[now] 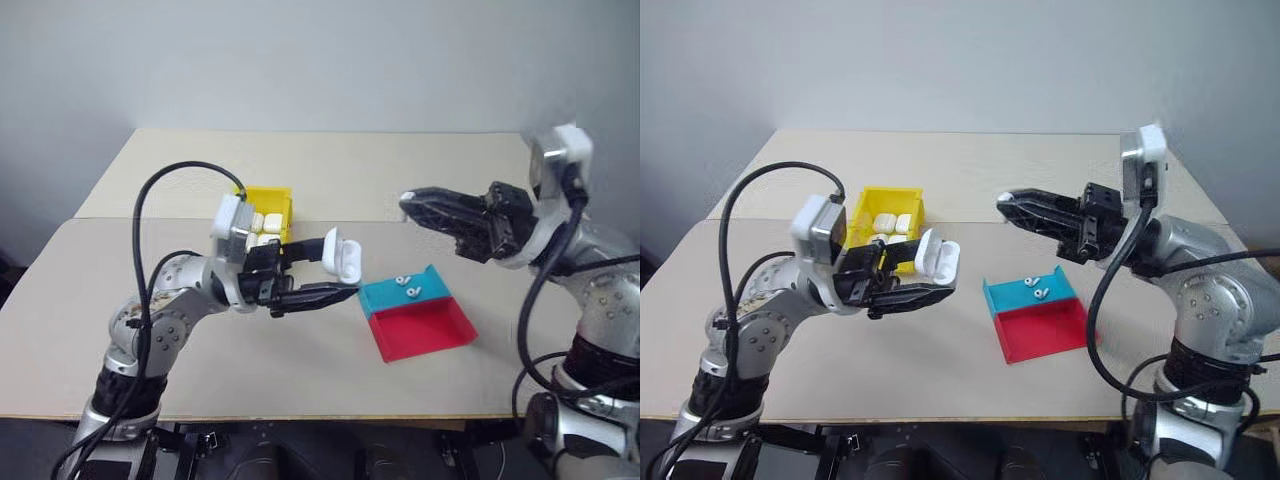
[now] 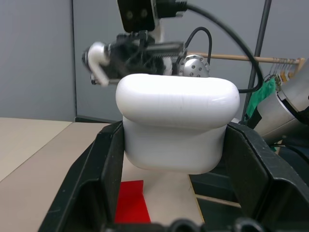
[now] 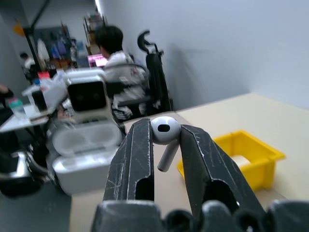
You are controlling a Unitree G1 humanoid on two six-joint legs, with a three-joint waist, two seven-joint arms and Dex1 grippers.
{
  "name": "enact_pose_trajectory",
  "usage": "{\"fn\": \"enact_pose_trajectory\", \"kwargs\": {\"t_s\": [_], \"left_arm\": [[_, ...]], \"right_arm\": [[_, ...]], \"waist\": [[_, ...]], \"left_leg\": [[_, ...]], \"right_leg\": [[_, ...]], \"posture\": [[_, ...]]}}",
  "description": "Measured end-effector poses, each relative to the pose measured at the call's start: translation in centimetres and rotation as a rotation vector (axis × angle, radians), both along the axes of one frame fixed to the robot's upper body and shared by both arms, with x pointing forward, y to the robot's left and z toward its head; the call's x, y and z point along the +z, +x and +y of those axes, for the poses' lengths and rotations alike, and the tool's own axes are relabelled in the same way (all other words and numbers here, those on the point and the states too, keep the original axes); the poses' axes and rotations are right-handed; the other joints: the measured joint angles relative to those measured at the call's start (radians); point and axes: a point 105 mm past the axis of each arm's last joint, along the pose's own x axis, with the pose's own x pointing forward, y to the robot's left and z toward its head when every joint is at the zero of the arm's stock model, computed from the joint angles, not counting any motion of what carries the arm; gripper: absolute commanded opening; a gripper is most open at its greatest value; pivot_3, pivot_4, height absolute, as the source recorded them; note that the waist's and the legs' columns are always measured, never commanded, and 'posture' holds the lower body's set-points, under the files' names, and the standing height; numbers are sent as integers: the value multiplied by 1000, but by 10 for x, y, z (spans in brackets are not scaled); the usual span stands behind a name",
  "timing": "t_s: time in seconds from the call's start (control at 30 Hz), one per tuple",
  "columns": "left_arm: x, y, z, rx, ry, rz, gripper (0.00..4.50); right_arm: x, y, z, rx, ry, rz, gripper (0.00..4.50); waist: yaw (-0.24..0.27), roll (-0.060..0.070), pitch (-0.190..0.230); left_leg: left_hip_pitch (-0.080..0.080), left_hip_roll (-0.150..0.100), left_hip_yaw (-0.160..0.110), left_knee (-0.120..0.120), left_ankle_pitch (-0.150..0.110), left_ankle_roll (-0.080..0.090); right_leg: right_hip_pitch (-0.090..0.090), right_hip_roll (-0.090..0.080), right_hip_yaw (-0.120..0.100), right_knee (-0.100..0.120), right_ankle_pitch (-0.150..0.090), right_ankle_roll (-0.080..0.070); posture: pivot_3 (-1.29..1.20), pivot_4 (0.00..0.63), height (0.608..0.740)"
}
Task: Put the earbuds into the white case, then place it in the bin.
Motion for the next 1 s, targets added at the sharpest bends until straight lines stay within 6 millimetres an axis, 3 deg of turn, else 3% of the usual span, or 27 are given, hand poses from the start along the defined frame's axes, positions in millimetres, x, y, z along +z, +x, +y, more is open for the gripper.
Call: {"fn": "enact_pose_trajectory", "kwargs": {"t_s": [0.13,0.33,0.7,1.0], "left_arm": [[1,4,-4,2,-11,-2,2777],[3,5,-7,0,-19,-3,2777],[-2,5,-6,6,-11,18,2777],[-2,5,-4,16,-5,19,2777]], "right_arm": [[-7,-9,20,28,28,23,626],[-17,-11,33,22,3,31,626],[-28,-10,32,-12,-71,-32,626],[-31,-11,29,2,-112,-55,3628]], "waist": [[-1,0,0],[0,0,0],[0,0,0],[1,0,0]], "left_leg": [[0,0,0,0,0,0],[0,0,0,0,0,1],[0,0,0,0,0,1],[0,0,-1,0,-1,1]], "right_leg": [[0,0,1,0,0,0],[0,0,1,-1,0,0],[0,0,0,-1,0,0],[0,0,0,-1,0,0]], "posture": [[0,150,740],[0,150,740],[0,150,740],[0,150,740]]}}
